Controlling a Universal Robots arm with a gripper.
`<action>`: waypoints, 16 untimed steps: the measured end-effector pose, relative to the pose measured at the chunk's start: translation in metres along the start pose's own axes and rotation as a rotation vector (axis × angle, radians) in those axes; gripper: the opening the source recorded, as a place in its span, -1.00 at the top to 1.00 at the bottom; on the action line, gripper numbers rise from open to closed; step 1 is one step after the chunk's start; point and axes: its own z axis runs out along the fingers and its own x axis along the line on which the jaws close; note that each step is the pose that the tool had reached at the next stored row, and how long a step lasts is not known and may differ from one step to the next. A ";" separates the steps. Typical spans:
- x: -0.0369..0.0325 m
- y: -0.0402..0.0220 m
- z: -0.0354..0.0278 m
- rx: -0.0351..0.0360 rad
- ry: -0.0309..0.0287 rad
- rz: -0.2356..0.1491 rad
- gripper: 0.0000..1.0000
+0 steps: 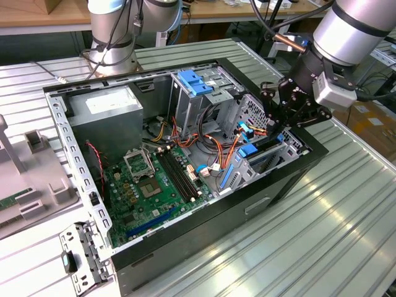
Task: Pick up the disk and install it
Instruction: 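Insert the first disk wire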
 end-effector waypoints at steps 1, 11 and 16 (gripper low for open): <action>-0.0001 0.0000 0.0000 0.0001 0.0000 0.001 0.66; -0.0007 0.0007 0.0000 0.0005 0.0004 0.008 0.66; -0.0012 0.0012 0.0001 0.0007 0.0006 0.011 0.66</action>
